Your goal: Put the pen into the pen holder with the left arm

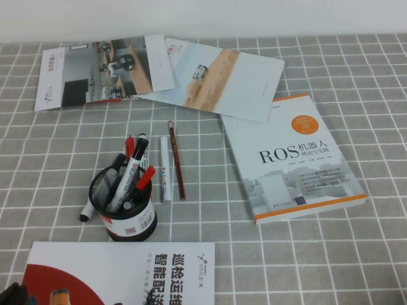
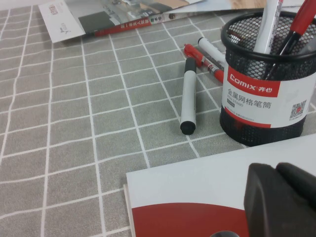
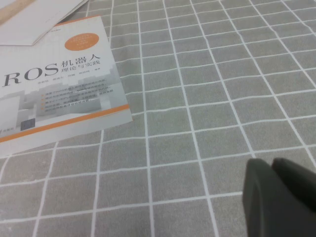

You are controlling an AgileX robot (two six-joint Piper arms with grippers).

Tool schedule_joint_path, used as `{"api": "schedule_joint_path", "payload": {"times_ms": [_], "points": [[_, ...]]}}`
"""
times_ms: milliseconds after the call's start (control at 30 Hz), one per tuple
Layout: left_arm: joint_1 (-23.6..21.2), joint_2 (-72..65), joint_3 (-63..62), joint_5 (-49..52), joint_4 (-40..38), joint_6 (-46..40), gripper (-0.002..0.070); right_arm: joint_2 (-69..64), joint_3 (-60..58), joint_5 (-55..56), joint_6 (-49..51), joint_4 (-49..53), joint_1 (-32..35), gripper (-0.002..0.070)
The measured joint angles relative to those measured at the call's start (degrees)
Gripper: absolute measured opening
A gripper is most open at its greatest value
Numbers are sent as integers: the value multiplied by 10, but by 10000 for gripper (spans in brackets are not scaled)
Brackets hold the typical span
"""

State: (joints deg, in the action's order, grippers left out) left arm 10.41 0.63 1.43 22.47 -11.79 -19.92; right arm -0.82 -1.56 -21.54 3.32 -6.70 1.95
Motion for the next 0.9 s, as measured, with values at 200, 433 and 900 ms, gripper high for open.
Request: {"api": "schedule_joint_path", "payload": {"times_ms": [200,433,900], "points": [[0,0,0,0,0,0,-3,0,0,0,0,0,0,-15],[0,0,0,0,0,0,-3,0,0,0,0,0,0,-15],[0,0,0,-6,20,0,-3,0,0,0,0,0,0,-15]]}}
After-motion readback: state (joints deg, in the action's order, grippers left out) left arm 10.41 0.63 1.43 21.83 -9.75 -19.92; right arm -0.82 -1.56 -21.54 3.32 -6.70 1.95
